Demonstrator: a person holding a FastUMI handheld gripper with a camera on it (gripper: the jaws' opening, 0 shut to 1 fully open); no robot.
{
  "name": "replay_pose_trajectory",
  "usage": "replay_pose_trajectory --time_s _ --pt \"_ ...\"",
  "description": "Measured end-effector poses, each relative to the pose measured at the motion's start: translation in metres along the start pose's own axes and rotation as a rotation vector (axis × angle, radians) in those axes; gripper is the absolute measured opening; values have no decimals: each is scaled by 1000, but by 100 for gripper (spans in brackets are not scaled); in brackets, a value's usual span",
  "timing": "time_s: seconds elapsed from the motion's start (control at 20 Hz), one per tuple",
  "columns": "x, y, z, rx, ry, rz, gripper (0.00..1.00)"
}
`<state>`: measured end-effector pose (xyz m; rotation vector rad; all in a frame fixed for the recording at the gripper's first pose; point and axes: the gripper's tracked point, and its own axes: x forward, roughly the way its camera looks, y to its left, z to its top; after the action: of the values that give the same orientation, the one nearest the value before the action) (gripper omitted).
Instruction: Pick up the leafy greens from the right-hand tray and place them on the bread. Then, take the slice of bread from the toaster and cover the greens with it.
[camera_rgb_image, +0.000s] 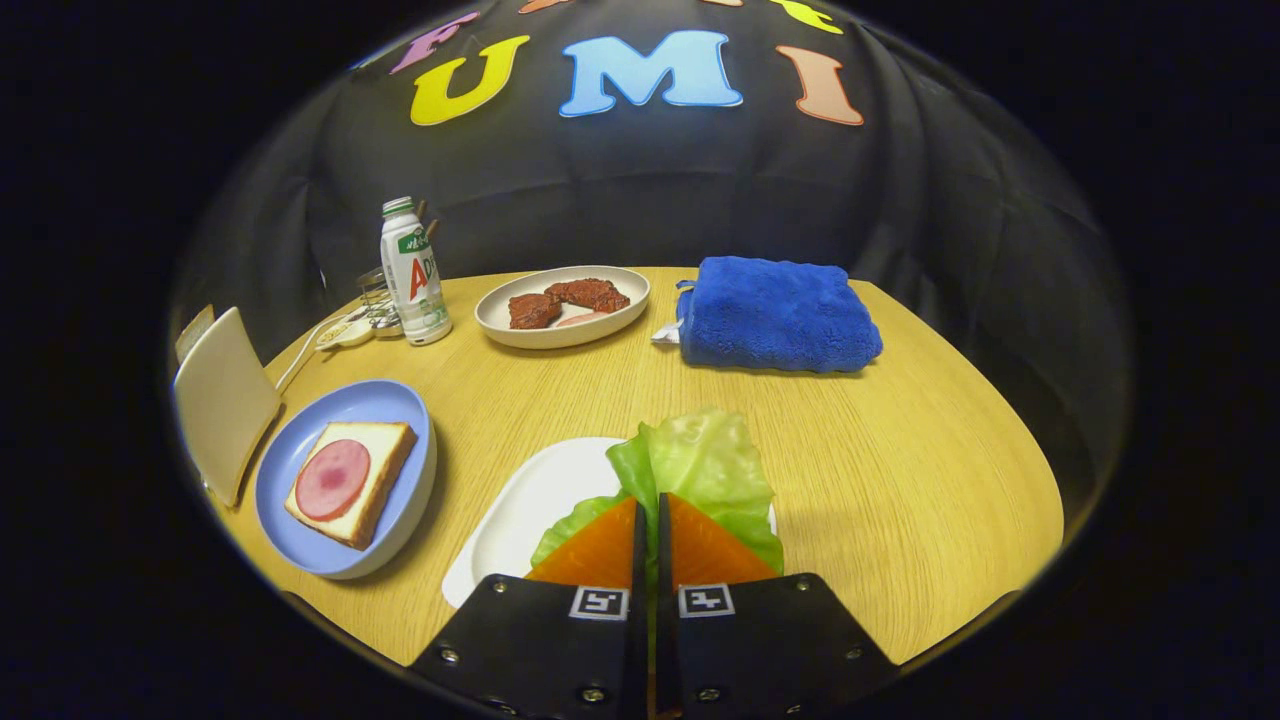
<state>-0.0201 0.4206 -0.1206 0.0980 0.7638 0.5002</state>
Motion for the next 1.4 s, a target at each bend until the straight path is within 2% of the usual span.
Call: replay_pose_trajectory --time_s 0.3,0.55,0.7,1.0,1.4 --pt "-14 10 8 39 -78 -7 4" --pt "-47 53 44 -17 -188 32 4" --pt "-65 95 59 -32 -233 99 4" --pt "-52 163 39 -84 -176 187 4" --pt "-52 207 34 -85 -152 258 4"
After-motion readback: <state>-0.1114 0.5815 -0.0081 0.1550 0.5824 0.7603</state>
